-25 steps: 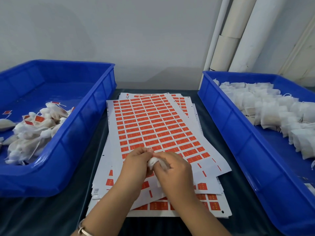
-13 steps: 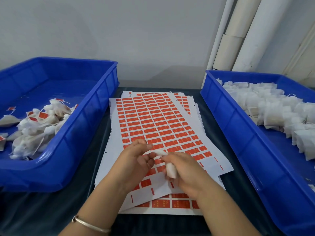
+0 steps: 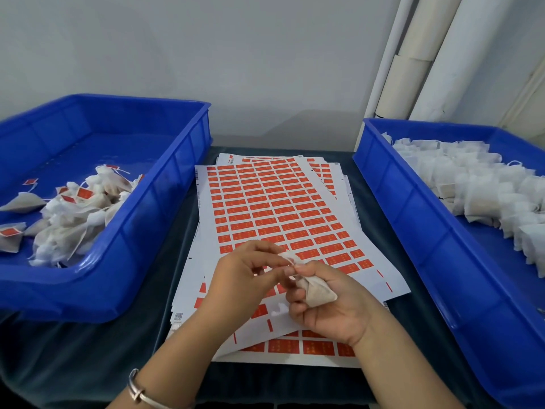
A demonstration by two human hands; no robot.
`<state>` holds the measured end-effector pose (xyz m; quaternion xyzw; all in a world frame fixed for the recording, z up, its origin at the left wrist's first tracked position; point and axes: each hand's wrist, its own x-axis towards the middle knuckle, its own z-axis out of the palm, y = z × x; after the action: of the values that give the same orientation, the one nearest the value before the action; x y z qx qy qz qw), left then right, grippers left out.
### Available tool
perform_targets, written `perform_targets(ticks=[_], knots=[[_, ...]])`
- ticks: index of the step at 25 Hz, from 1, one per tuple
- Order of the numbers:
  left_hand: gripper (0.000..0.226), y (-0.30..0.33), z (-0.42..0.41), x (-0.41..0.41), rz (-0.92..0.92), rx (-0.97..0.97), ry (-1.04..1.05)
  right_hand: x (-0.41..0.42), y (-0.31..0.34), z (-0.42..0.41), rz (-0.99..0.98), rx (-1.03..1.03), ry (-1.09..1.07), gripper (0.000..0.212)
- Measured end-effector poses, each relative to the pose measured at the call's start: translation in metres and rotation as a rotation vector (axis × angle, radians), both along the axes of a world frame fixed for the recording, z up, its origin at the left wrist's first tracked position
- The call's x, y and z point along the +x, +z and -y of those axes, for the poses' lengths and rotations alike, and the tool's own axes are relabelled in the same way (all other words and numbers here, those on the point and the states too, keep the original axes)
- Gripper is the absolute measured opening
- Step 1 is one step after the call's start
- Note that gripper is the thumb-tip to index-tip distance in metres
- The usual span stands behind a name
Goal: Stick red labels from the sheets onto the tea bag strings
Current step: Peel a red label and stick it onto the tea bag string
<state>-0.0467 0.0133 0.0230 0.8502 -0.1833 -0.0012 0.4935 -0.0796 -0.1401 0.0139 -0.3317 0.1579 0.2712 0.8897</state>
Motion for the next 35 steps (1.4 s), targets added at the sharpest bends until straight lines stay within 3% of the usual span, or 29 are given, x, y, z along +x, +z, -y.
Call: perform_targets(ticks=[3, 8, 11, 13, 15, 19, 23, 27, 30, 33, 35], knots=[[0.024, 0.002, 0.0, -0.001, 0.01, -0.018, -0.008, -0.001, 0.0, -0.001, 0.017, -0.076, -0.033, 0.037], [0.023, 0.002, 0.006, -0.004, 0.032, -0.065, 0.036, -0.004, 0.004, -0.008, 0.045, -0.215, -0.071, 0.032], [0.02, 0.003, 0.008, -0.002, -0.02, -0.133, 0.125, -0.006, 0.004, -0.008, 0.059, -0.255, -0.127, 0.04], [0.014, 0.009, 0.008, 0.005, -0.088, -0.191, 0.217, -0.009, 0.006, -0.006, 0.081, -0.329, -0.153, 0.033], [0.015, 0.016, 0.007, 0.012, -0.036, -0.135, 0.279, -0.012, 0.009, -0.007, 0.131, -0.469, -0.16, 0.031], [0.018, 0.028, 0.001, 0.022, 0.123, -0.039, 0.26, -0.018, 0.013, -0.016, 0.359, -1.013, -0.092, 0.036], [0.017, 0.023, 0.005, 0.016, 0.087, 0.018, 0.082, -0.022, 0.009, -0.025, 0.454, -0.989, -0.074, 0.008], [0.012, 0.017, 0.005, 0.011, -0.026, -0.193, 0.108, -0.018, 0.005, -0.039, 0.467, -0.962, -0.266, 0.021], [0.006, -0.002, -0.017, -0.001, -0.102, -0.01, 0.119, -0.024, 0.004, -0.031, 0.431, -0.819, -0.444, 0.026], [0.06, -0.035, -0.038, -0.018, -0.082, 0.545, 0.052, -0.028, 0.003, -0.02, 0.372, -0.706, -0.558, 0.028], [0.078, -0.048, -0.041, -0.021, -0.047, 0.658, 0.02, -0.028, 0.002, -0.017, 0.384, -0.696, -0.577, 0.028]])
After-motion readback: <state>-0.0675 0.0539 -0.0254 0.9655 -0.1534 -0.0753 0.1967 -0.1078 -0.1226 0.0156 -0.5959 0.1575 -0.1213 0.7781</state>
